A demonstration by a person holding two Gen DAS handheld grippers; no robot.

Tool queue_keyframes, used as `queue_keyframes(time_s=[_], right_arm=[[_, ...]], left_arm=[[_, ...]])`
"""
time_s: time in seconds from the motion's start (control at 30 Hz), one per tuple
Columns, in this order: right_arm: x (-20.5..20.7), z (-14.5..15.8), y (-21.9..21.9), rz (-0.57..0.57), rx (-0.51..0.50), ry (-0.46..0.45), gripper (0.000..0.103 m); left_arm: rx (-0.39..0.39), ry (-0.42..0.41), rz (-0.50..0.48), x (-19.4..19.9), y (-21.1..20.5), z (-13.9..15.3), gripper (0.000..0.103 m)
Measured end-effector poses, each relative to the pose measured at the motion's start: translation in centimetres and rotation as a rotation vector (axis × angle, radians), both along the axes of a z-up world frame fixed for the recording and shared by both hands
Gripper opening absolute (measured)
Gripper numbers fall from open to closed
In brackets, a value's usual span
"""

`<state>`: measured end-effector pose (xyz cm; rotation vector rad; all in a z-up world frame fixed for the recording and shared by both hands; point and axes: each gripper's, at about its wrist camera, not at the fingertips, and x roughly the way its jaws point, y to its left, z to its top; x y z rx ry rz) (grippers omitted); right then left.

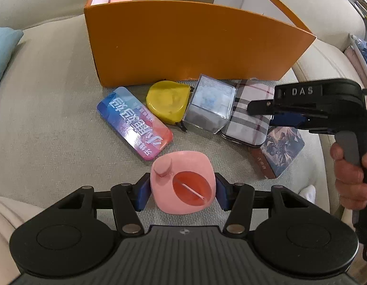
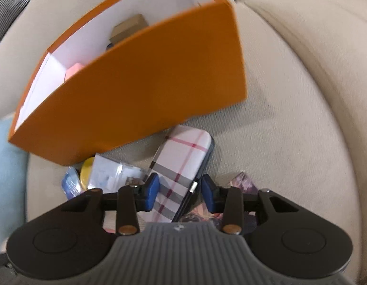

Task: Organize rigid objects
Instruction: 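Carry the pink cup toward the orange box while the right grasps the plaid case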

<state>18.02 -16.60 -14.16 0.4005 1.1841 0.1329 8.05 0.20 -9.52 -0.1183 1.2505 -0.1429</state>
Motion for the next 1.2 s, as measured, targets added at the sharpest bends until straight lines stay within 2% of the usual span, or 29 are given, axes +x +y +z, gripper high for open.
queue_keyframes(time_s=[0.13,0.2,0.3,0.53,0.6,0.73,0.93,1.2], right_arm=[[0.7,-0.1,0.1,-0.019,-0.042,0.009,0.054],[1.2,-0.6,0.2,-0.012,-0.012,0.030,0.054],[1.4,-1.1,0.3,-0.015,0.050,0.046,0.042],[0.4,1.7,1.5,0.061,-0.009,-0.056,0.018],[-0.1,2.8,1.8,0.077,-0.044,-0.089,0.017],[-0.9,4.8,1.4,0.092,-0.080,-0.152,0.016],[-1.4,8.3,0.0,0.112,-0.088,-0.228,0.016],[-1.3,14.1,0.2,0.185,-0.060,-0.353,0.016]], left_arm=[[-0.001,-0.002,0.008,0.2,-0.2,-0.2,0.062],[-0.002,-0.003,0.011,0.2,-0.2,-0.2,0.062],[-0.012,-0.005,0.022,0.2,-0.1,-0.2,0.062],[-0.019,-0.042,0.018,0.2,-0.3,0.7,0.062],[-0.029,-0.058,0.021,0.1,-0.2,1.3,0.062],[-0.070,-0.094,0.030,-0.1,0.0,3.0,0.062],[-0.119,-0.189,0.020,0.2,0.1,7.0,0.062],[-0.187,-0.323,0.026,2.7,1.7,12.9,0.062]])
